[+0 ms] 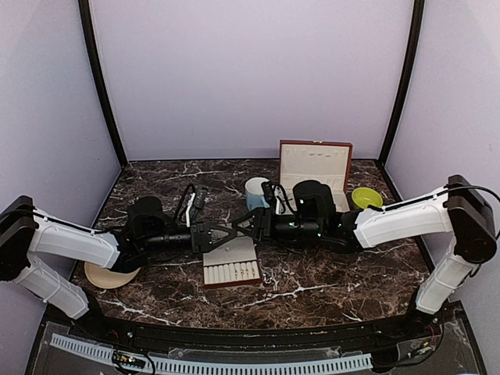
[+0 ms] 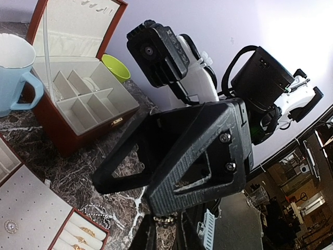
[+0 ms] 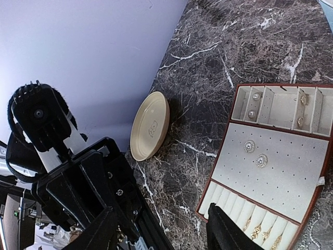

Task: Organize the mixed jewelry
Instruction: Pass from the right arm to the left, then pass from the left arm to the right

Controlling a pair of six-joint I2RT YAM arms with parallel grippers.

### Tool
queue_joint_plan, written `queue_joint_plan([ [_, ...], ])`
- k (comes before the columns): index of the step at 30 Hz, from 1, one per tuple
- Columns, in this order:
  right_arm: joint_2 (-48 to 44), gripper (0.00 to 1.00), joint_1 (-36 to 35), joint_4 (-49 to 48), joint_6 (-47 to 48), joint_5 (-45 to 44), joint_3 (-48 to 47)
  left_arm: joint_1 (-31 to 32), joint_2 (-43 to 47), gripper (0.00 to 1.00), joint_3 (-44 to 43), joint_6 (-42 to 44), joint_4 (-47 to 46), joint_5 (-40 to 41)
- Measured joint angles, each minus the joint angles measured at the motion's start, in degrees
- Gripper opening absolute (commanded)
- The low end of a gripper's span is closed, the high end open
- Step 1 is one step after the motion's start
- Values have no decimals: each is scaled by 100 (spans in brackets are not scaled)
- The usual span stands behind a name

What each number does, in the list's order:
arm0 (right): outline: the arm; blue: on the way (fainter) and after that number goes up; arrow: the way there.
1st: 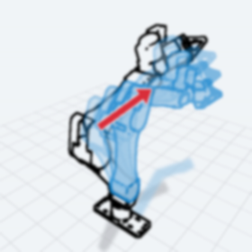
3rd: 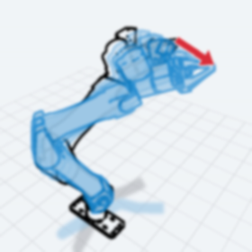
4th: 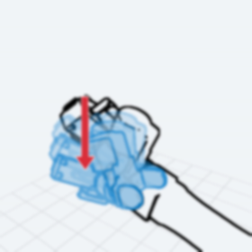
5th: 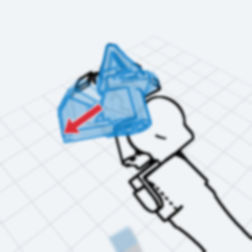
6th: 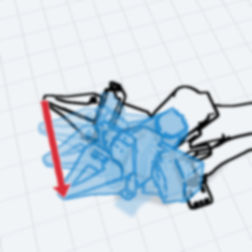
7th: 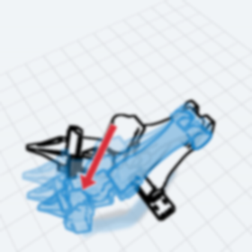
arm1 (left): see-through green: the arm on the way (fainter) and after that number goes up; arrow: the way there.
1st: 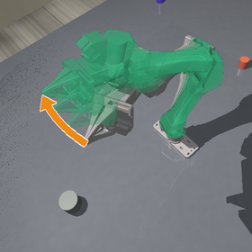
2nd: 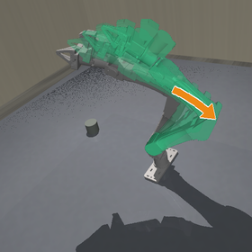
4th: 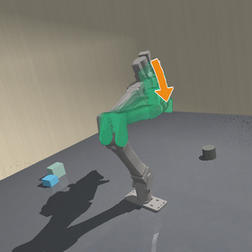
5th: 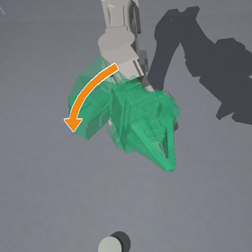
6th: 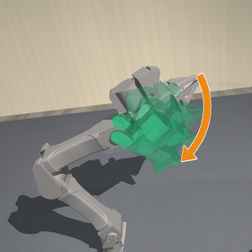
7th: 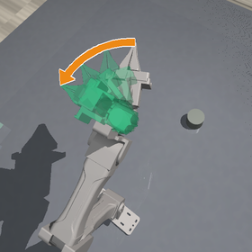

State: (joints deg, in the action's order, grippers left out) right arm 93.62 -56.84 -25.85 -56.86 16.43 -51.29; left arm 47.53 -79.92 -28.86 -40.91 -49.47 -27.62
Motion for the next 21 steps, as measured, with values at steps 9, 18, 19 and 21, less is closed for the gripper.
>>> queue_joint_plan([
  [9,-286,60,22,-31,133,210,9,0,46,9,0,229,612,-42],
  [18,-337,42,90,140,306,566,70,0,225,10,-2,763,955,-166],
  [19,-350,42,98,223,337,629,70,0,286,10,-4,892,1071,-175],
  [21,-391,42,109,385,417,754,70,0,415,10,-46,1209,1401,-173],
])
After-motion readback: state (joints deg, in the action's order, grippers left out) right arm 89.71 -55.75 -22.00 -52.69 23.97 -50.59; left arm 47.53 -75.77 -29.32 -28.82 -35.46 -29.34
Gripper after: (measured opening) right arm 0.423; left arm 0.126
